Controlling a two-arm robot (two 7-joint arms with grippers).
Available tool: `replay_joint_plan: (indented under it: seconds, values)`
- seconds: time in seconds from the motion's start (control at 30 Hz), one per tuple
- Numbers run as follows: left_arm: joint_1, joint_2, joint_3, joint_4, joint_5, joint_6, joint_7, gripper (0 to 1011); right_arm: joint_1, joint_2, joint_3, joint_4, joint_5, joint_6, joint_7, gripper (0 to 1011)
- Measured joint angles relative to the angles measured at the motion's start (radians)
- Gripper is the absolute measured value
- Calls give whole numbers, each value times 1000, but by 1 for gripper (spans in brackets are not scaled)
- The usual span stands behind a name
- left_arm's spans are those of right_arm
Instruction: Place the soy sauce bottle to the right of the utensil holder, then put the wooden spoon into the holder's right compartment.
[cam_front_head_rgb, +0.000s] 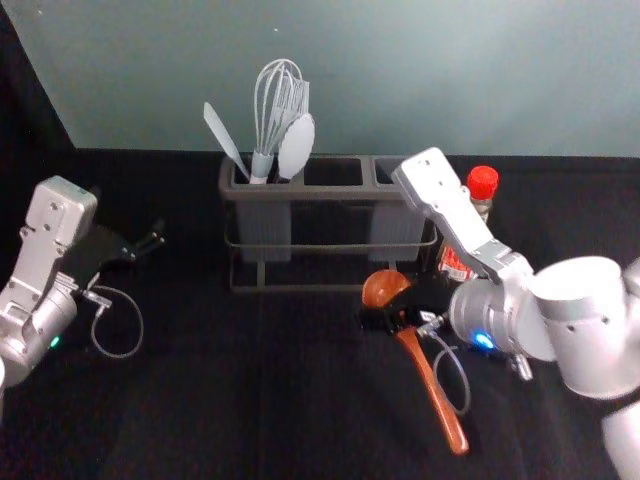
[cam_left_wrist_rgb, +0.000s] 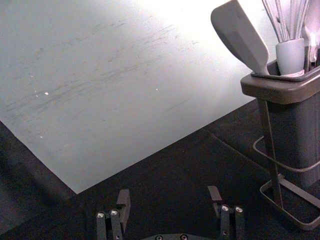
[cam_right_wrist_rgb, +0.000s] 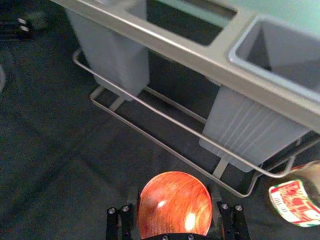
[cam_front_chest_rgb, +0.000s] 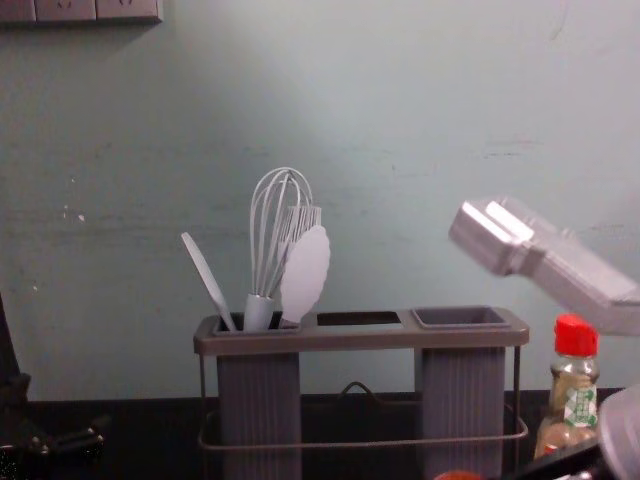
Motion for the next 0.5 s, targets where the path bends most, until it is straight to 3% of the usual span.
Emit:
replay_joint_plan:
  seconds: [0.17, 0.37, 0.5]
  values:
    - [0, 0, 0, 0, 0, 0, 0, 1011, -51, 38, 14, -83, 2, -46, 26, 837]
    - [0, 0, 0, 0, 0, 0, 0, 1011, -143, 106, 50, -203, 25, -159, 42, 837]
    - [0, 0, 0, 0, 0, 0, 0, 1011, -180, 127, 68, -240, 34, -215, 33, 837]
